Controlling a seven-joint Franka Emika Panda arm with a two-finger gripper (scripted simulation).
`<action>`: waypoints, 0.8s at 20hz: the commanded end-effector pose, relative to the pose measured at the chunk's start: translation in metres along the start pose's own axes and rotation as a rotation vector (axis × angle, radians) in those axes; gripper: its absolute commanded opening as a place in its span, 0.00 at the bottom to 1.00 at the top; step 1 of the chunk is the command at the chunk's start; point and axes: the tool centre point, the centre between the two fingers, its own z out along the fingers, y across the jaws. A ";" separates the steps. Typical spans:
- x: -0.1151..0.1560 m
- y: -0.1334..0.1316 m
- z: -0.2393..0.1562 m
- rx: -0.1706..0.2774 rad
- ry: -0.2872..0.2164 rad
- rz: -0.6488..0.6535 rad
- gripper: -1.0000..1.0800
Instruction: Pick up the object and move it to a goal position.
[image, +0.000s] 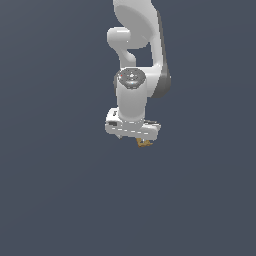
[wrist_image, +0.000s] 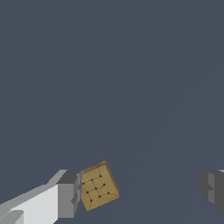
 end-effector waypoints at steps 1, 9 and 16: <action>-0.004 -0.004 0.005 0.001 0.000 0.051 0.96; -0.018 -0.017 0.022 0.003 0.000 0.244 0.96; -0.031 -0.027 0.036 0.003 0.001 0.415 0.96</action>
